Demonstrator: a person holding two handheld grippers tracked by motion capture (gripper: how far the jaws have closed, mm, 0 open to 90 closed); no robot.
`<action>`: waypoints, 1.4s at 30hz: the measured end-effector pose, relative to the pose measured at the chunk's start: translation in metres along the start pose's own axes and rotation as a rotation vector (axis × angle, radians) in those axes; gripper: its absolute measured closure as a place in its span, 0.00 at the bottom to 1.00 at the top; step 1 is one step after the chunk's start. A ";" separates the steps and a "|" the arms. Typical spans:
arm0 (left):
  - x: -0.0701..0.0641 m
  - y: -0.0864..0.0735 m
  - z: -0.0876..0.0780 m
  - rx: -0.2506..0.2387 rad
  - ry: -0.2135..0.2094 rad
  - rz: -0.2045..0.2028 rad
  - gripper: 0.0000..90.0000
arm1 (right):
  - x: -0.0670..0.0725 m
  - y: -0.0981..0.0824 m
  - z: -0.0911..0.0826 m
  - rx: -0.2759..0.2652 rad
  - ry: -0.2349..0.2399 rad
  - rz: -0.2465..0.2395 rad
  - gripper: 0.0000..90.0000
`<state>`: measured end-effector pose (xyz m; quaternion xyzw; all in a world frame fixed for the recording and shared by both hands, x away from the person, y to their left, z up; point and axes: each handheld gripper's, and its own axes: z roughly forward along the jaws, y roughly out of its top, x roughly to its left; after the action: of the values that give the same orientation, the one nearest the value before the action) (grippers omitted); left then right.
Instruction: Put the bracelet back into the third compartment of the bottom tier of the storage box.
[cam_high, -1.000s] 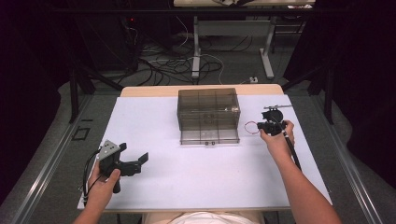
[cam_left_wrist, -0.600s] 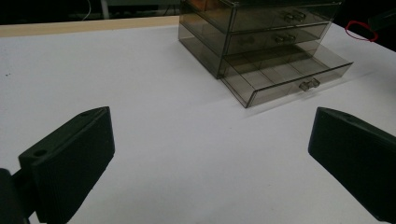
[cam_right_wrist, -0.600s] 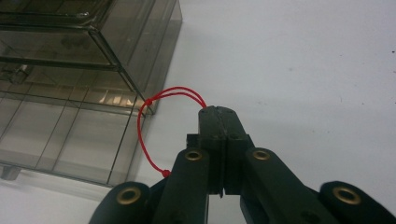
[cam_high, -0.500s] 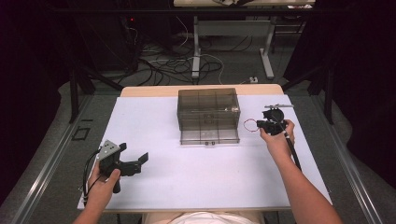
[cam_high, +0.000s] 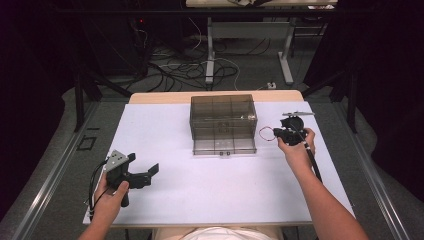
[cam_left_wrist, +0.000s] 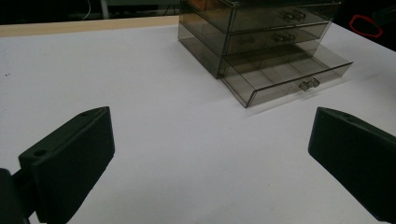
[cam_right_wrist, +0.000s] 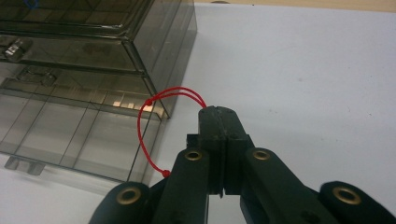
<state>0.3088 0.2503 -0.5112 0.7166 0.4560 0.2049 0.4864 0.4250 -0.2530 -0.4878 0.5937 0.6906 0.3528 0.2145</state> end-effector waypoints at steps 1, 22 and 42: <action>0.000 0.000 0.000 0.000 0.000 0.000 0.00 | 0.000 0.000 0.000 -0.004 0.005 -0.012 1.00; 0.000 0.000 0.000 0.000 -0.002 -0.001 0.00 | 0.026 -0.001 0.006 -0.003 0.065 -0.060 1.00; 0.000 0.000 0.000 0.000 -0.004 -0.001 0.00 | 0.051 -0.001 0.020 0.002 0.098 -0.085 1.00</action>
<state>0.3086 0.2502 -0.5110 0.7167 0.4555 0.2034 0.4873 0.4284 -0.1985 -0.4960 0.5462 0.7251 0.3714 0.1948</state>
